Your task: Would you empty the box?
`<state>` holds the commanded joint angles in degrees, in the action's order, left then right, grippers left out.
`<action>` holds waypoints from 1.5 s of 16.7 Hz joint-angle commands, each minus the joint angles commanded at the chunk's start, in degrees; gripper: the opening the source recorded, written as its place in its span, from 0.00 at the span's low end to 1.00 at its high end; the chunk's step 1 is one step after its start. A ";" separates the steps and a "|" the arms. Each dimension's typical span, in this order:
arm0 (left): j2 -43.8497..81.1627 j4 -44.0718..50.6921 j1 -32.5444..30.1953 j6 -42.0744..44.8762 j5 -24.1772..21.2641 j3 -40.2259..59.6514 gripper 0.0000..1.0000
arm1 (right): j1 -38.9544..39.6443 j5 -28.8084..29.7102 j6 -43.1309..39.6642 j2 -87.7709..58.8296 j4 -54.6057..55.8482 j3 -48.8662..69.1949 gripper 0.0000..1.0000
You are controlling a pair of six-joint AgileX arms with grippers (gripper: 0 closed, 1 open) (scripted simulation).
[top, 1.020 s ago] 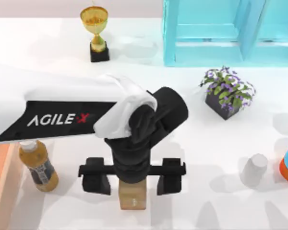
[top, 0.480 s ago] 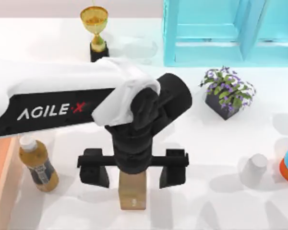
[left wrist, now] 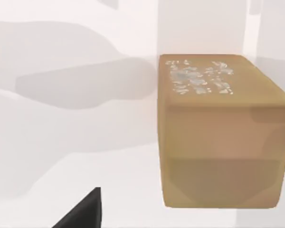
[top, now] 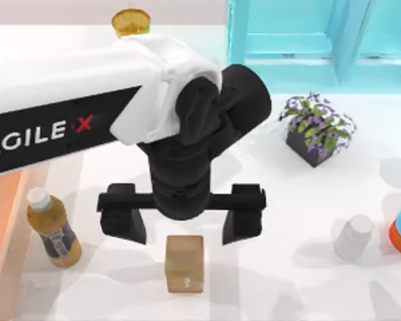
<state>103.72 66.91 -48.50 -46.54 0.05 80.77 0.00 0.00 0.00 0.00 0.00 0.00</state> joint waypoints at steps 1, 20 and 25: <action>0.22 -0.15 0.08 0.00 0.00 -0.14 1.00 | 0.00 0.00 0.00 0.00 0.00 0.00 1.00; 6.56 11.00 59.60 60.13 0.16 17.58 1.00 | 0.00 0.00 0.00 0.00 0.00 0.00 1.00; 6.55 11.27 61.10 61.63 0.16 17.92 1.00 | 0.00 0.00 0.00 0.00 0.00 0.00 1.00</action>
<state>110.27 78.18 12.61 15.09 0.21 98.69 0.00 0.00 0.00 0.00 0.00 0.00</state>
